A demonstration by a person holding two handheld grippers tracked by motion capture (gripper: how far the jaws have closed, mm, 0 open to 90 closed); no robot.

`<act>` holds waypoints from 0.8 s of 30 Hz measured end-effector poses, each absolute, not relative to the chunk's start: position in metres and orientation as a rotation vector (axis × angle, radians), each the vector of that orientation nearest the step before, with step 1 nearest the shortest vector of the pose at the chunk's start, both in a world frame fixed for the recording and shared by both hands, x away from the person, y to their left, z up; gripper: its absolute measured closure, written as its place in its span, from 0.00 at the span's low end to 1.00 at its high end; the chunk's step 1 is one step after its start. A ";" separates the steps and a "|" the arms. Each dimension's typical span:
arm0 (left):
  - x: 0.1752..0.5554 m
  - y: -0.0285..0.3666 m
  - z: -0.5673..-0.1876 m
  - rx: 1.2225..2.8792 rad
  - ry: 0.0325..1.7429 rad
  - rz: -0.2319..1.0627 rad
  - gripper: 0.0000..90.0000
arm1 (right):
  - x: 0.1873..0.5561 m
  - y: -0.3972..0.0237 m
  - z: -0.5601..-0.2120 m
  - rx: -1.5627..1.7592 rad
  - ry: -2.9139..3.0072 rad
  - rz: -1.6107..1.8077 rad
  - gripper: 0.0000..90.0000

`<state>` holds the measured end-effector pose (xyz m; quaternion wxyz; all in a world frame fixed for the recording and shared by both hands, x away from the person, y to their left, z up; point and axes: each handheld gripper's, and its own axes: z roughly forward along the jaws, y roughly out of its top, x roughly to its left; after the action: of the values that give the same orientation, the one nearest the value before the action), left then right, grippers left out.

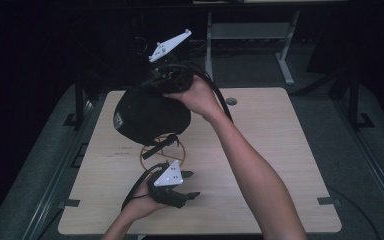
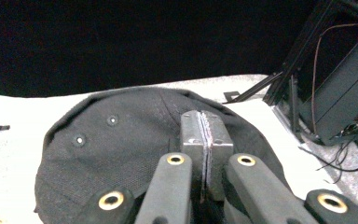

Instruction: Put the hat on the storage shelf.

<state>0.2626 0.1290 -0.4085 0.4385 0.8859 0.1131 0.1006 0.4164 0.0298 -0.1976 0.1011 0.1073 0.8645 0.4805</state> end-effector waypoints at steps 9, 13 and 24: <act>0.260 0.124 -0.412 2.231 0.246 0.241 0.40 | 0.418 0.061 -0.219 0.296 2.654 1.330 0.77; 0.259 0.123 -0.412 2.233 0.239 0.248 0.40 | 0.419 0.058 -0.222 0.337 2.654 1.338 0.62; 0.258 0.126 -0.414 2.229 0.249 0.258 0.40 | 0.422 0.022 -0.225 0.467 2.605 1.445 0.49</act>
<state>0.2578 0.1263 -0.4138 0.4278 0.8924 0.0997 0.1034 0.4221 0.0218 -0.2247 0.0633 0.1546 0.8622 0.4783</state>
